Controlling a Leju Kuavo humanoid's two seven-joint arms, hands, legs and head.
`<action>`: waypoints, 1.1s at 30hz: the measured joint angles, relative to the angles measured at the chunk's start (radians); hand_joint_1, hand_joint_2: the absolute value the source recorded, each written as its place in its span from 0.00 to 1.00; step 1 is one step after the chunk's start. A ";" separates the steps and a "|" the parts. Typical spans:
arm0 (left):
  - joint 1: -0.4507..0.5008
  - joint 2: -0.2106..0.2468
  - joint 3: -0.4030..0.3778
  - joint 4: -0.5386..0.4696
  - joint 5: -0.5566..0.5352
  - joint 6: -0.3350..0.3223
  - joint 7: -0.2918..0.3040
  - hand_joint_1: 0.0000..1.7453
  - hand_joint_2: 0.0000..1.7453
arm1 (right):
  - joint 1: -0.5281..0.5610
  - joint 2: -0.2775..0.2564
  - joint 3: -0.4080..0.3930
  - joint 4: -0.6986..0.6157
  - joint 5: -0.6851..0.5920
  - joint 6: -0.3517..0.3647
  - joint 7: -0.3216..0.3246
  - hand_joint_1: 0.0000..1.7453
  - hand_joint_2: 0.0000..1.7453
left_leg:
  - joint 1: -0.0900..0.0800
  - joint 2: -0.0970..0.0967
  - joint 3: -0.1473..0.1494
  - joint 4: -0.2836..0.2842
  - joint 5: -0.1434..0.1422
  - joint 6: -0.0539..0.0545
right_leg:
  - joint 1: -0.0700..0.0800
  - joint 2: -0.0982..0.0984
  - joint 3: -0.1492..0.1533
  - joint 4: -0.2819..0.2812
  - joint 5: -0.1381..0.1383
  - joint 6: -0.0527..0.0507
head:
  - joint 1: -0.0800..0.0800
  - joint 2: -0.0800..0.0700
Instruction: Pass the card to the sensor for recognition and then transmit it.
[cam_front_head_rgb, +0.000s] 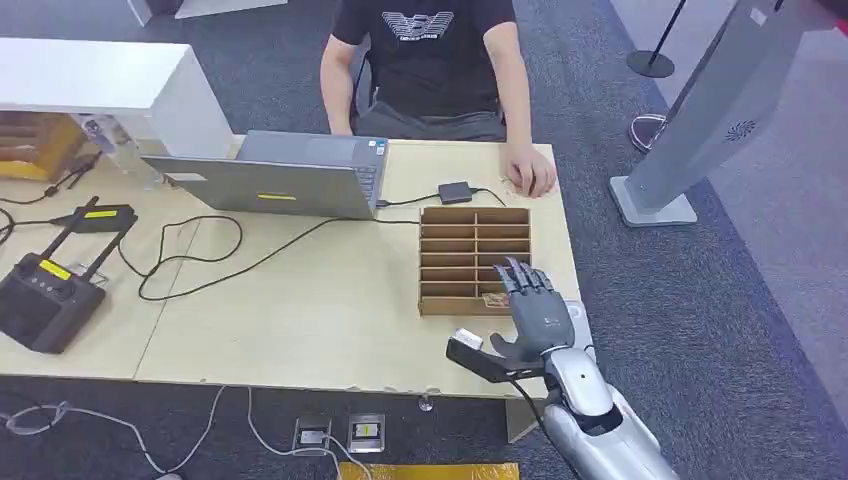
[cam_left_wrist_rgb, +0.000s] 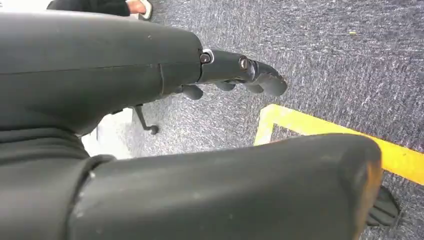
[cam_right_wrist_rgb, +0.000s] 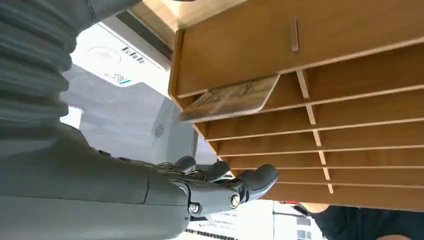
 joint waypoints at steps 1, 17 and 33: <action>0.000 -0.001 0.000 0.000 0.000 0.000 0.000 0.00 0.00 | 0.000 0.002 0.000 0.005 0.000 -0.003 -0.001 0.00 1.00 | 0.000 0.000 0.000 0.000 0.000 0.000 | 0.000 0.000 0.000 0.000 0.000 0.000 | 0.000 0.000; 0.003 0.019 0.000 0.000 -0.021 -0.055 0.001 0.00 0.00 | -0.026 0.019 -0.008 0.070 0.000 -0.082 0.010 0.00 1.00 | 0.000 0.000 0.000 0.000 0.000 0.000 | 0.000 0.000 0.000 0.000 0.000 0.000 | 0.000 0.000; 0.004 0.043 0.000 0.000 -0.037 -0.072 -0.003 0.00 0.00 | -0.025 0.018 -0.018 0.096 -0.001 -0.079 0.030 1.00 1.00 | 0.000 0.000 0.000 0.000 0.000 0.000 | 0.000 0.000 0.000 0.000 0.000 0.000 | 0.000 0.000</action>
